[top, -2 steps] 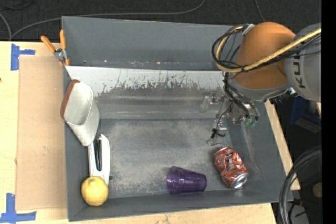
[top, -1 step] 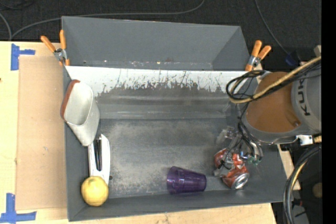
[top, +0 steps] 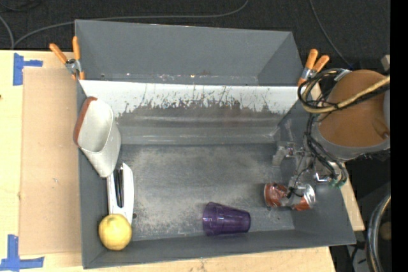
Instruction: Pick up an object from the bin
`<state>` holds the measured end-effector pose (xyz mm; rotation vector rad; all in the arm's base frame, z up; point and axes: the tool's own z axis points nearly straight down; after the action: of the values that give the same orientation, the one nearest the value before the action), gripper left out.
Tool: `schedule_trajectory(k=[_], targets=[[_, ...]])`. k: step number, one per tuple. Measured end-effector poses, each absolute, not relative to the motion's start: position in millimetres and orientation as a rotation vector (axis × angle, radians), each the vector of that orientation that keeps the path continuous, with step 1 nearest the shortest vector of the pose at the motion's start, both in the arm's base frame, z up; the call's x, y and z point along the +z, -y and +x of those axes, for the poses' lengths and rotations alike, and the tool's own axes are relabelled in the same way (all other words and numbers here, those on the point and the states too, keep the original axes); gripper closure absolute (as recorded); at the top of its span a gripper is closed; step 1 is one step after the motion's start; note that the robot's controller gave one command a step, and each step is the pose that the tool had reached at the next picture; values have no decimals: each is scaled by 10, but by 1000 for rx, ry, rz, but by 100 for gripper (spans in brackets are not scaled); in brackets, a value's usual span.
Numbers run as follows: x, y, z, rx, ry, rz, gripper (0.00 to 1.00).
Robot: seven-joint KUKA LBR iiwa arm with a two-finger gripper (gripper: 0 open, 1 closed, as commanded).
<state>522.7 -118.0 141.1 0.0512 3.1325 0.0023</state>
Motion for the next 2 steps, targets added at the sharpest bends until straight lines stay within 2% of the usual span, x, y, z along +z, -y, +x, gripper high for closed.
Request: schedule_trajectory(k=[1, 2], targets=[[979, 1296, 5145, -1, -3055, 809, 0], [683, 1364, 5129, 6, -3130, 257, 0]])
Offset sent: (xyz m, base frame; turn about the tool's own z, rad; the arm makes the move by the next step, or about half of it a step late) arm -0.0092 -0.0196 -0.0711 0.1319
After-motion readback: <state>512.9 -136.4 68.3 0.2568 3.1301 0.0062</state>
